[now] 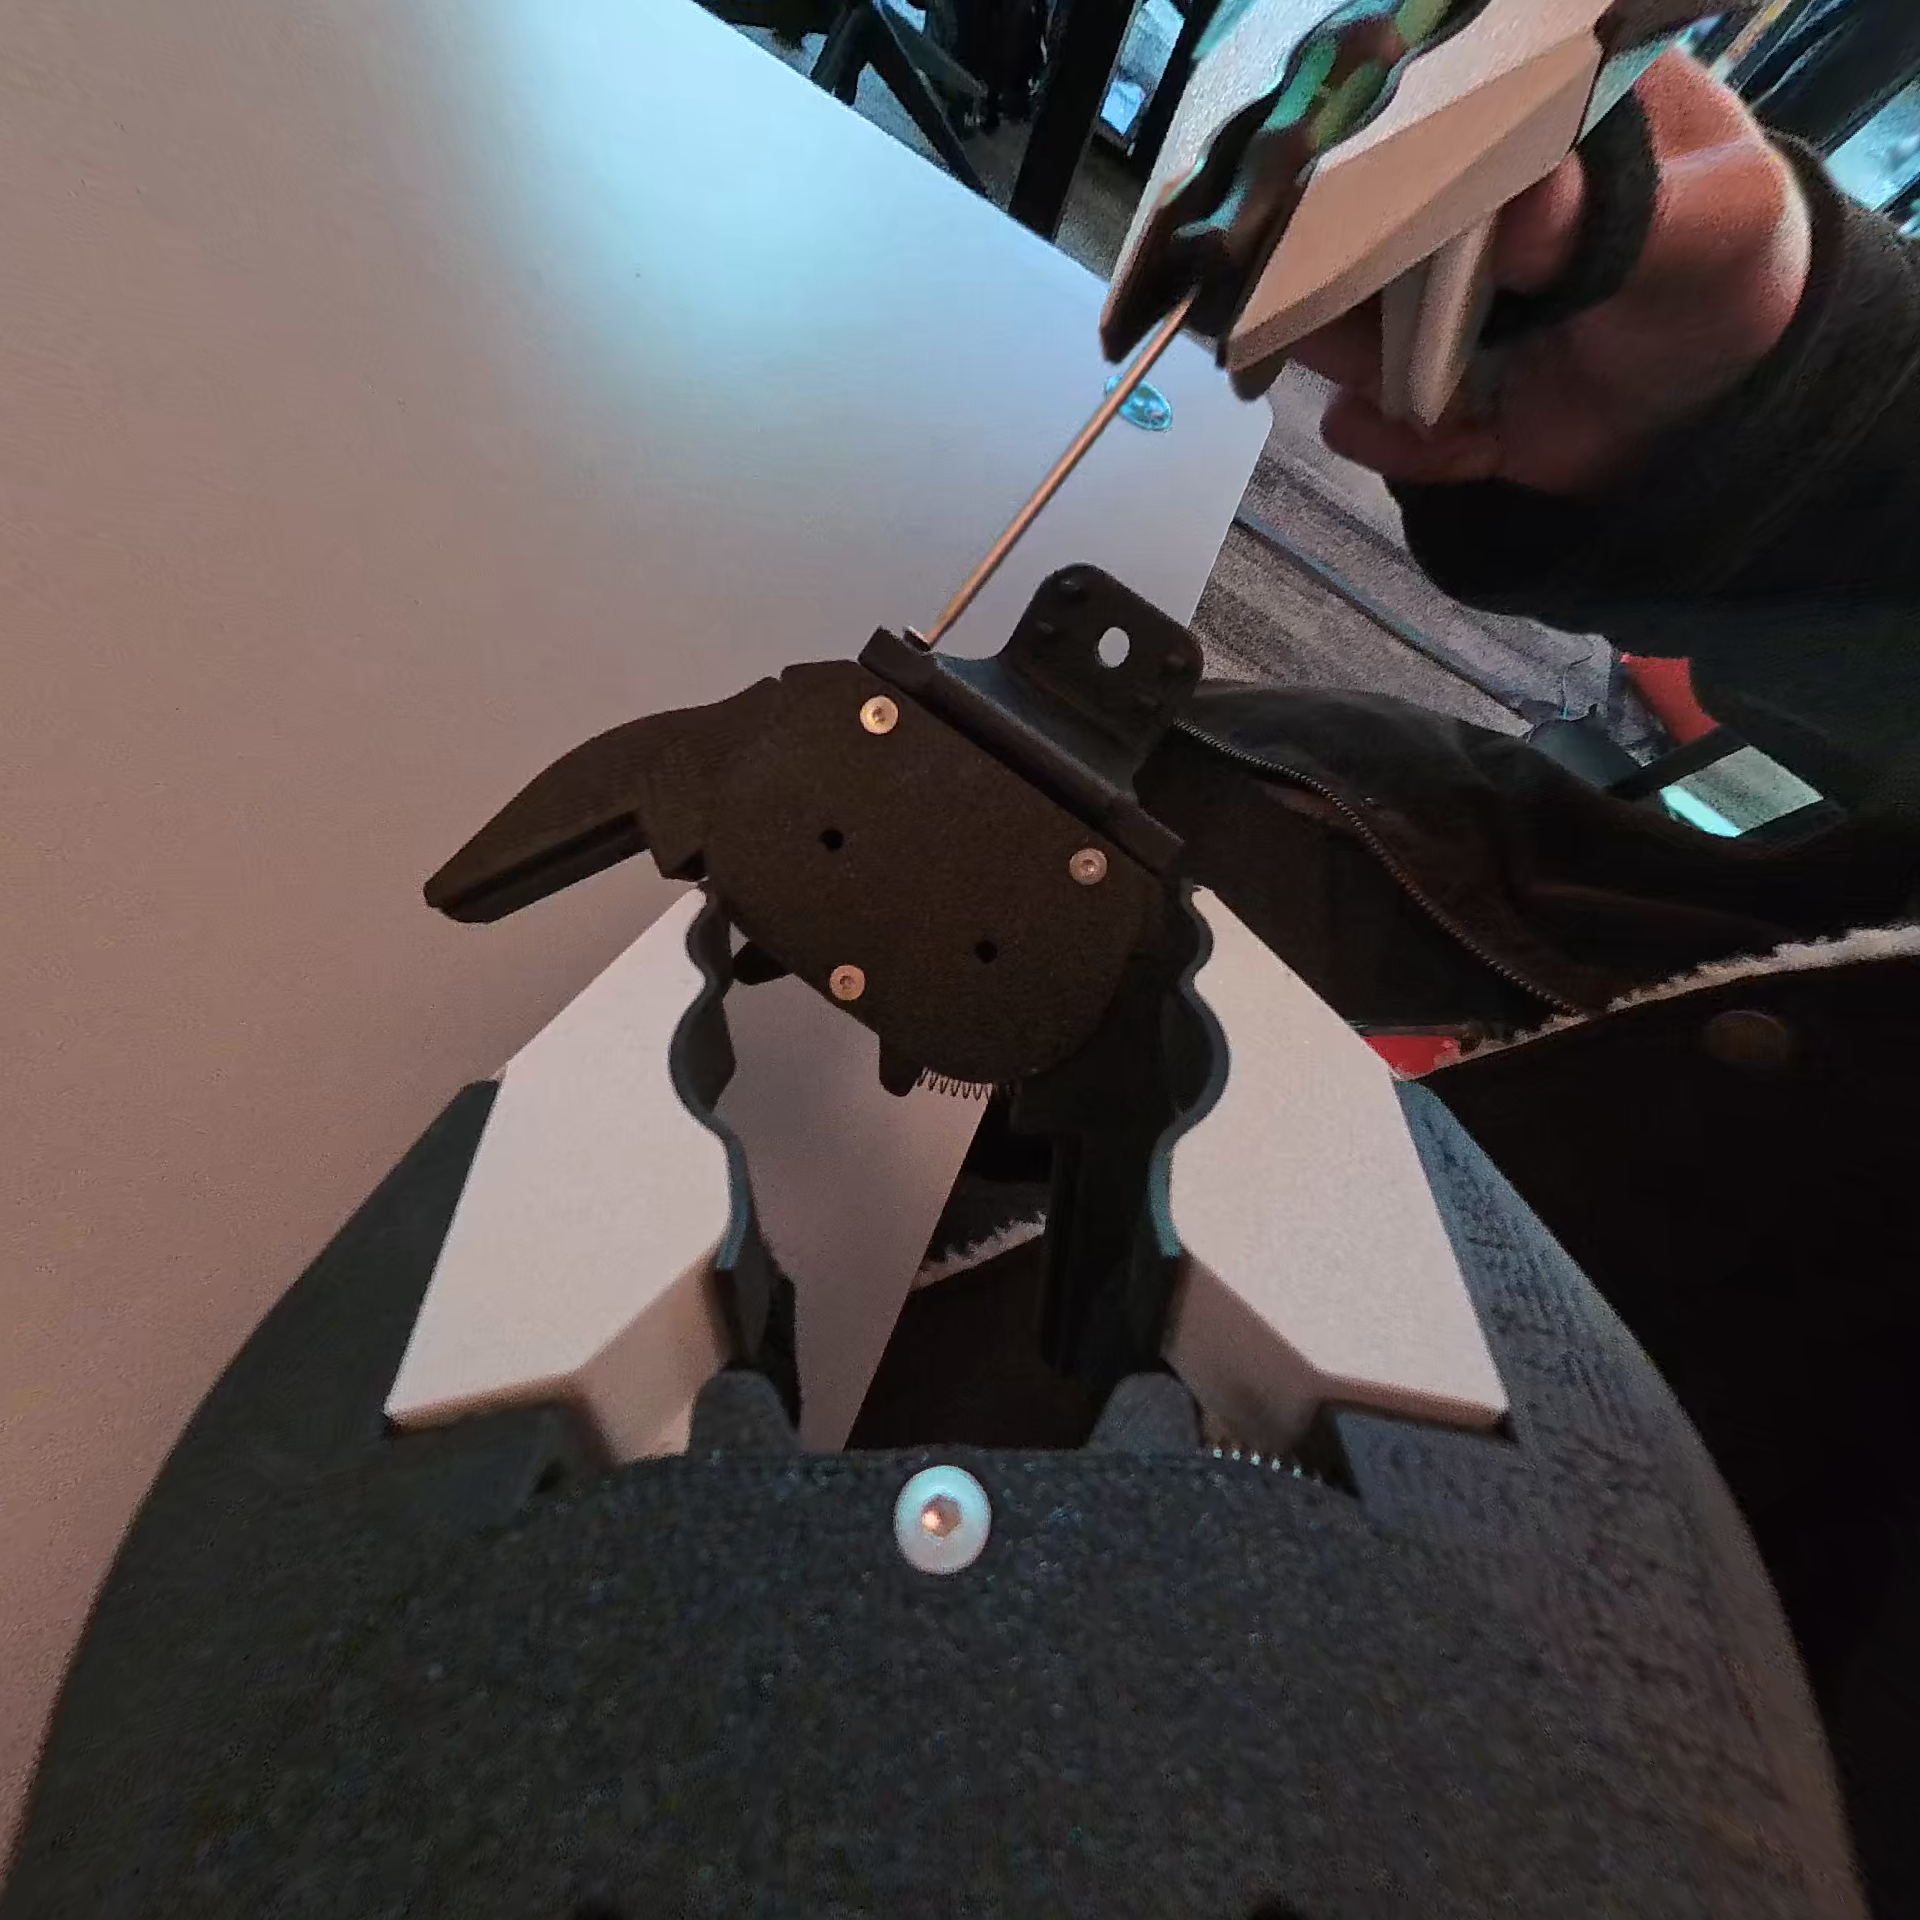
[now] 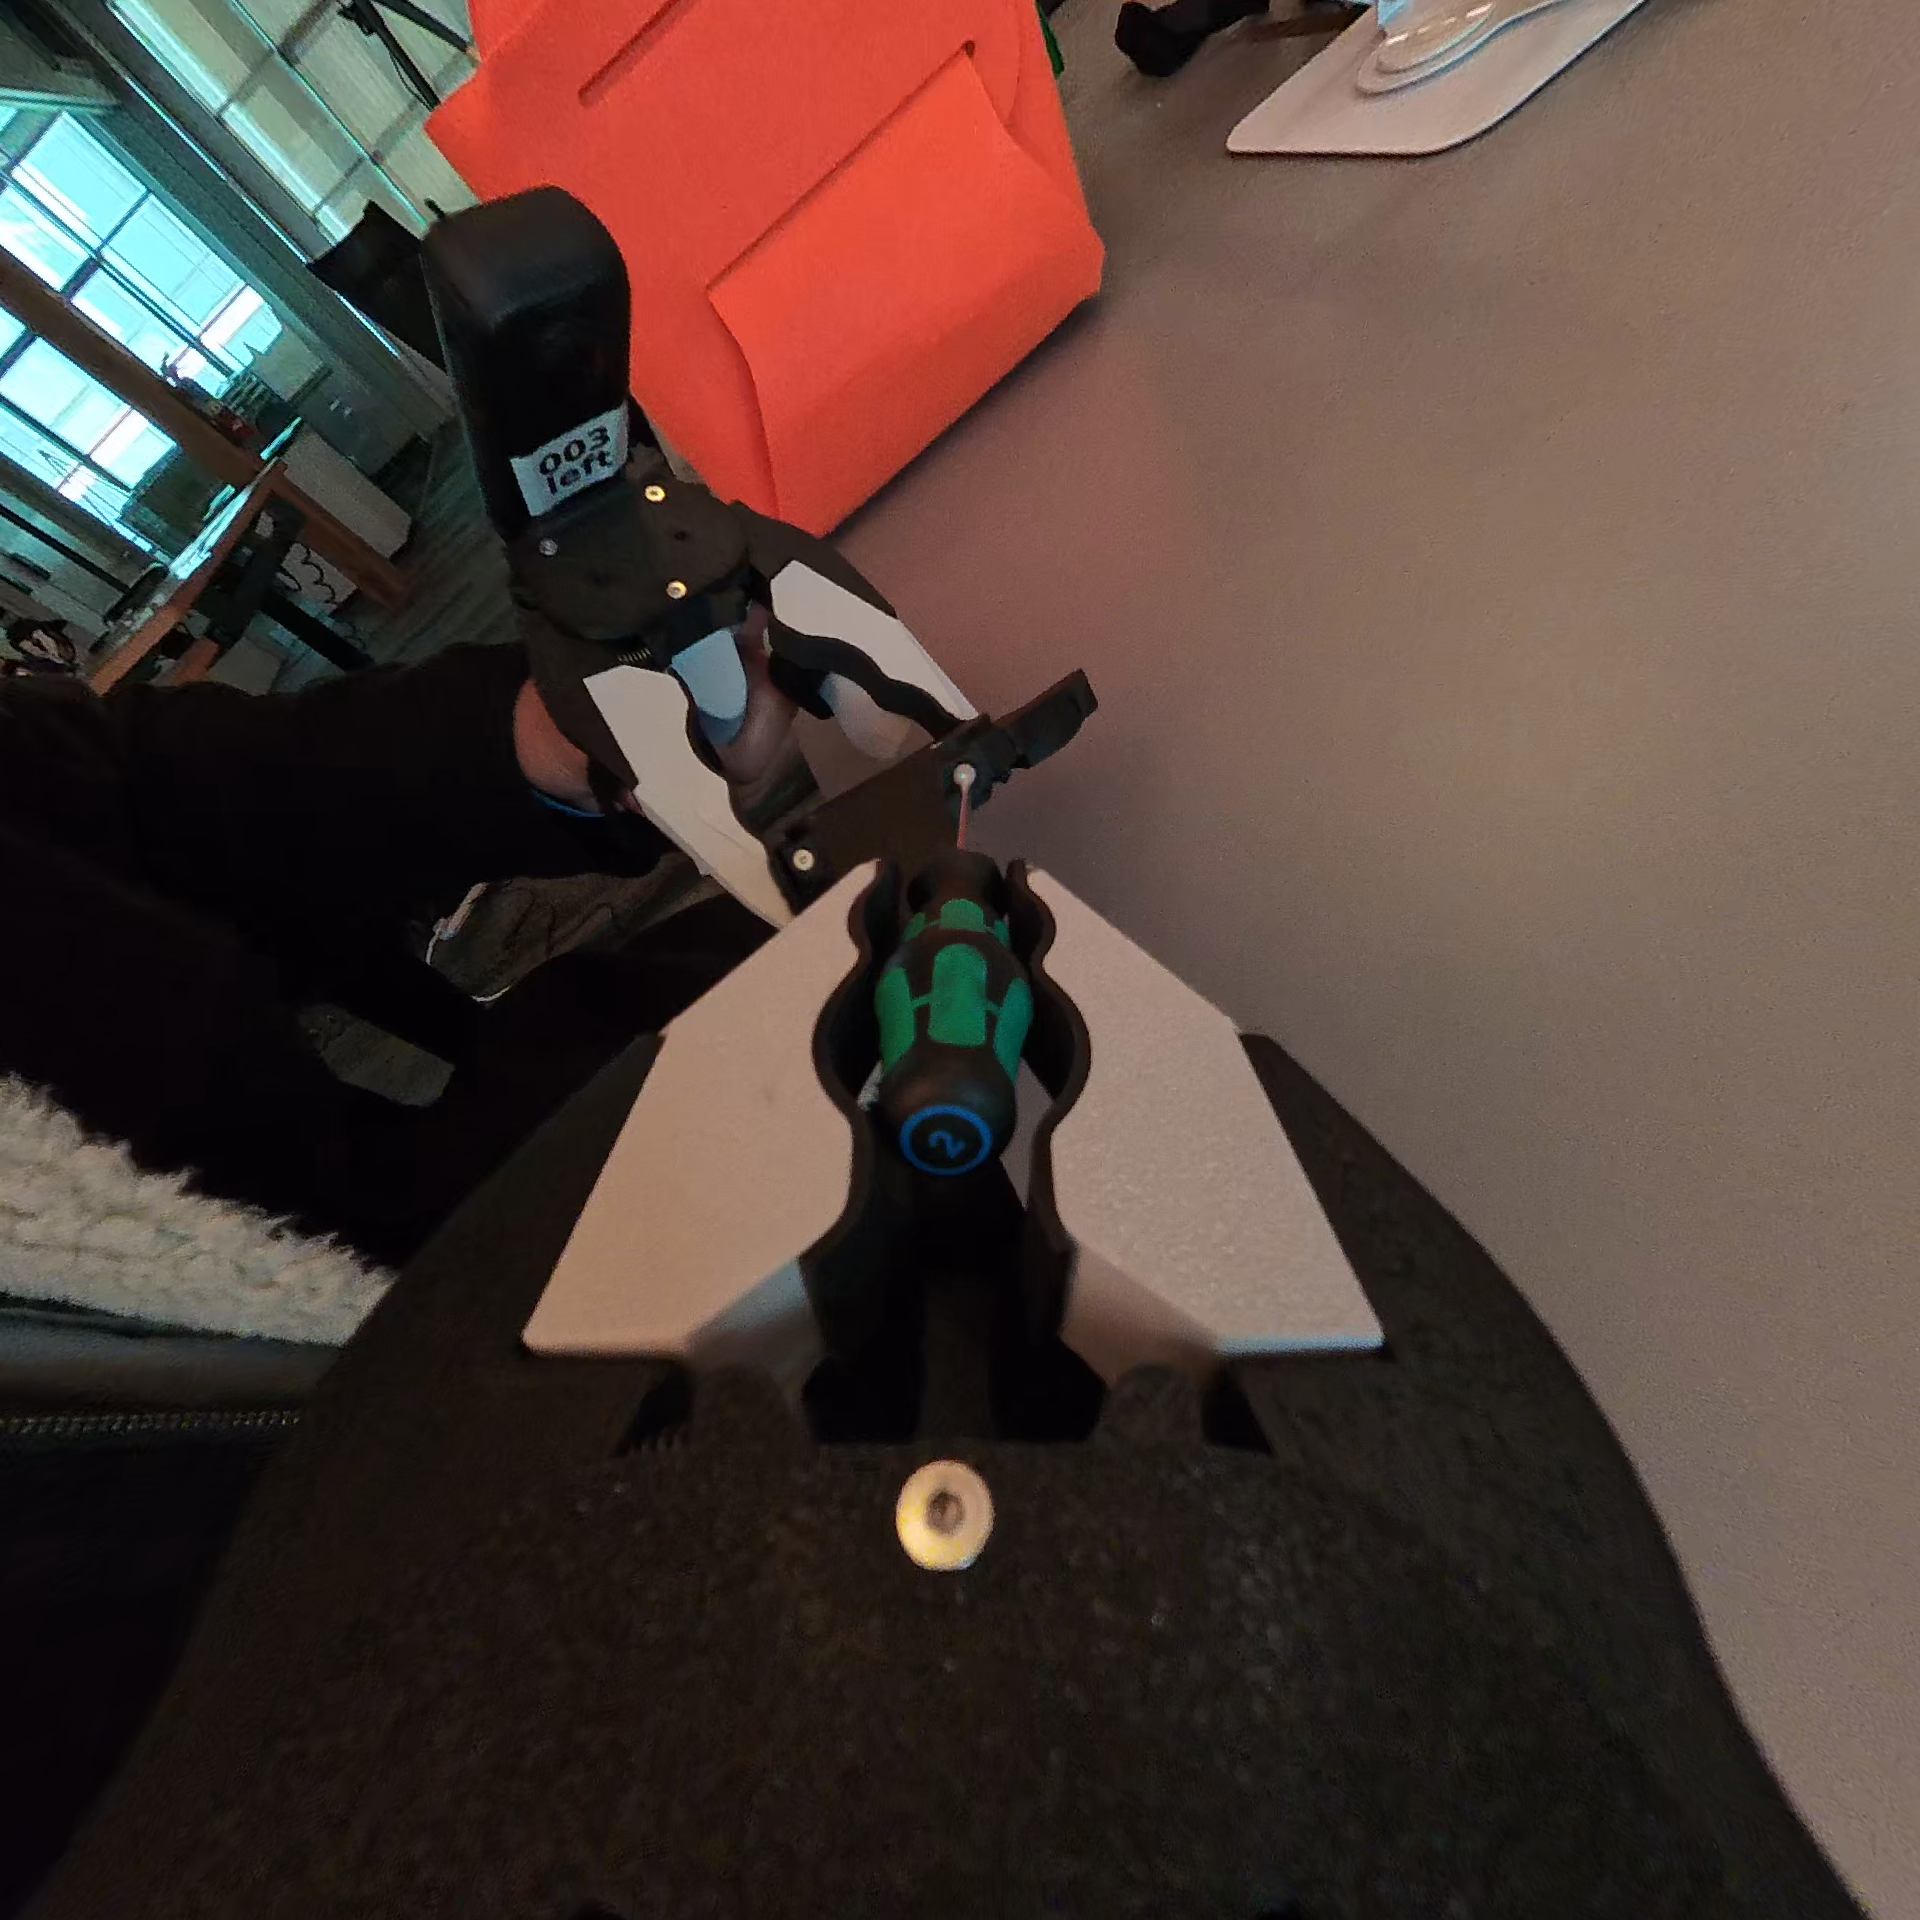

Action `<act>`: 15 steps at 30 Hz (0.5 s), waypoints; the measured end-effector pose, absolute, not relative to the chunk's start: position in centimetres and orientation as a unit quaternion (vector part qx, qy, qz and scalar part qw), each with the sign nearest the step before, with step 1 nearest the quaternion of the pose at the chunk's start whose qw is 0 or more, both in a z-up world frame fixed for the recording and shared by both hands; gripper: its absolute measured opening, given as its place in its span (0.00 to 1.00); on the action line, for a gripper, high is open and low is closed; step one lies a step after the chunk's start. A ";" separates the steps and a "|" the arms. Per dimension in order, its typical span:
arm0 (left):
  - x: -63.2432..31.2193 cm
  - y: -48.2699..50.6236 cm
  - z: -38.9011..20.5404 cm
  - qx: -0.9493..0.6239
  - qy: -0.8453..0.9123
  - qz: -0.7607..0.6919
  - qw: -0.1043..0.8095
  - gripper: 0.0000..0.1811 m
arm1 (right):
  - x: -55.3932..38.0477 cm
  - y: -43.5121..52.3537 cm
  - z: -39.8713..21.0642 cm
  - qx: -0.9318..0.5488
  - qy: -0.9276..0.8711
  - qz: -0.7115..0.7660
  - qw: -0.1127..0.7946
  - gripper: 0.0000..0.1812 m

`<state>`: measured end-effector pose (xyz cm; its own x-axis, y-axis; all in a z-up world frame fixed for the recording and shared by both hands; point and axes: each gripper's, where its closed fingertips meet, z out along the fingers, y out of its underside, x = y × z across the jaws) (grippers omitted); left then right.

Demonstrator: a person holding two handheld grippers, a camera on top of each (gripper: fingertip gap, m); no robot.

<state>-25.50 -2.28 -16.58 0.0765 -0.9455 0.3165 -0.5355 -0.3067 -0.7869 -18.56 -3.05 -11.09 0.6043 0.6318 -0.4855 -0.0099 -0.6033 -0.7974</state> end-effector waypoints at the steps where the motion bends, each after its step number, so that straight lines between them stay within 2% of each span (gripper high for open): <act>1: -25.5 -2.3 -16.6 -0.690 0.539 -0.417 0.244 0.47 | -18.6 -3.0 -11.0 -0.799 -0.193 0.402 0.404 0.11; 11: -25.6 -2.6 -16.9 -0.690 0.544 -0.413 0.239 0.47 | -18.7 -3.1 -11.2 -0.804 -0.205 0.387 0.403 0.11; 15: -25.7 -2.9 -17.2 -0.692 0.544 -0.418 0.223 0.47 | -19.3 -3.5 -11.2 -0.792 -0.302 0.315 0.427 0.11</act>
